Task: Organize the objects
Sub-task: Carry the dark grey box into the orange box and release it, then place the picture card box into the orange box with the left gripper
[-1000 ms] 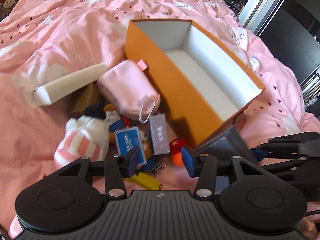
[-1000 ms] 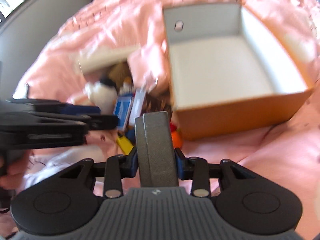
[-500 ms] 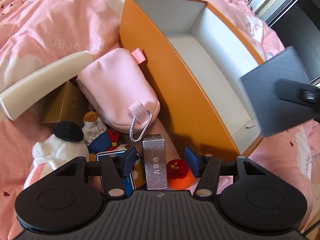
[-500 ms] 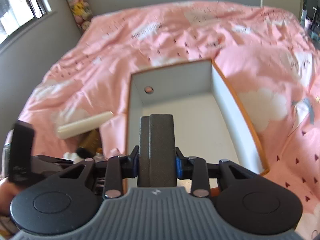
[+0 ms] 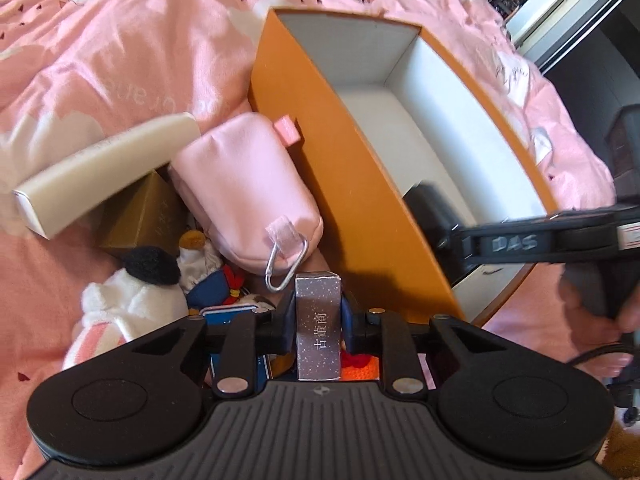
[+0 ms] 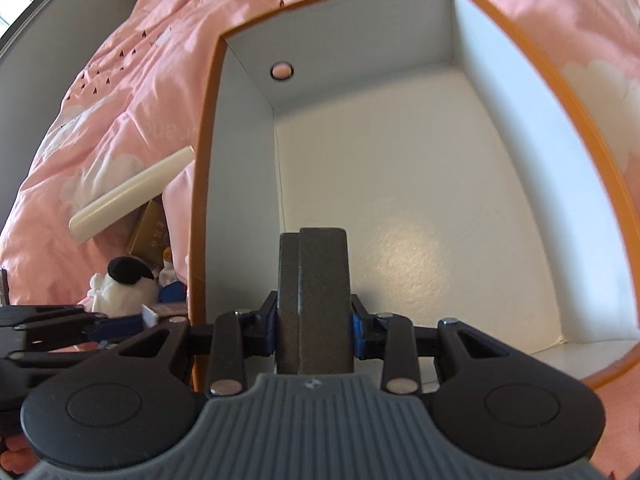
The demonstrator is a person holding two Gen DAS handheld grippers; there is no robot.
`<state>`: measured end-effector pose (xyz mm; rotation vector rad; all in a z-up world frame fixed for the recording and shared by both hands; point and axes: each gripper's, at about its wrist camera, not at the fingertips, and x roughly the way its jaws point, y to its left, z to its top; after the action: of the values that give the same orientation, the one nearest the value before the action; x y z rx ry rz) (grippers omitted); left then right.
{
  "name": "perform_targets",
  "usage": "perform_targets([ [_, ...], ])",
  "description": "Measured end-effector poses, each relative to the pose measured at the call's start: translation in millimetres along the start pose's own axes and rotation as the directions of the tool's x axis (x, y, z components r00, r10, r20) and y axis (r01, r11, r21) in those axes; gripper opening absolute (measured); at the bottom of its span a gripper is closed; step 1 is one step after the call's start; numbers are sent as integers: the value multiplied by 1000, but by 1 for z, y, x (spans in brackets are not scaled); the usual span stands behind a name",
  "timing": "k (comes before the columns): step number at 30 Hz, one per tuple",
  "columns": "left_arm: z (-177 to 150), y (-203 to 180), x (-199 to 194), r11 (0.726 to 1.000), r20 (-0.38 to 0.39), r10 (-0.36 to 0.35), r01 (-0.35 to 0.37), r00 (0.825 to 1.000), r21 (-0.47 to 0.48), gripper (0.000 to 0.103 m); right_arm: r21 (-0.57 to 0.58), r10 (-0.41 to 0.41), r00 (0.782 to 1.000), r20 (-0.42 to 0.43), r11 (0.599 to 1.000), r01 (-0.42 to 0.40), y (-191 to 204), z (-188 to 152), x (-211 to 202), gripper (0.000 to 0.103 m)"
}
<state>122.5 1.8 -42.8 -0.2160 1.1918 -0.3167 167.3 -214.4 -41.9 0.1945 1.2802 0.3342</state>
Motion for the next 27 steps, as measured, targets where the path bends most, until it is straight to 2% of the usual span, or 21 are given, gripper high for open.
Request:
perform_targets([
  [7,17,-8,-31,1000,99,4,-4,995,2,25,26,54,991,-119,998,-51,-9,0,17,38],
  [10,22,-14,-40,1000,136,11,-14,991,22,25,-21,10,992,-125,1000,-12,-8,1,13,41],
  [11,24,-15,-42,1000,142,10,-14,990,24,25,-39,-3,992,-125,999,-2,-8,1,11,45],
  [18,39,-25,-64,998,220,-1,-12,976,56,25,-171,-112,987,-117,981,91,-13,6,-2,50],
  [22,50,-36,-74,996,265,-29,6,964,89,25,-204,-119,977,-177,976,81,-19,12,8,49],
  [27,62,-52,-71,991,271,-64,29,960,131,25,-256,-160,973,-166,960,115,-22,19,5,52],
])
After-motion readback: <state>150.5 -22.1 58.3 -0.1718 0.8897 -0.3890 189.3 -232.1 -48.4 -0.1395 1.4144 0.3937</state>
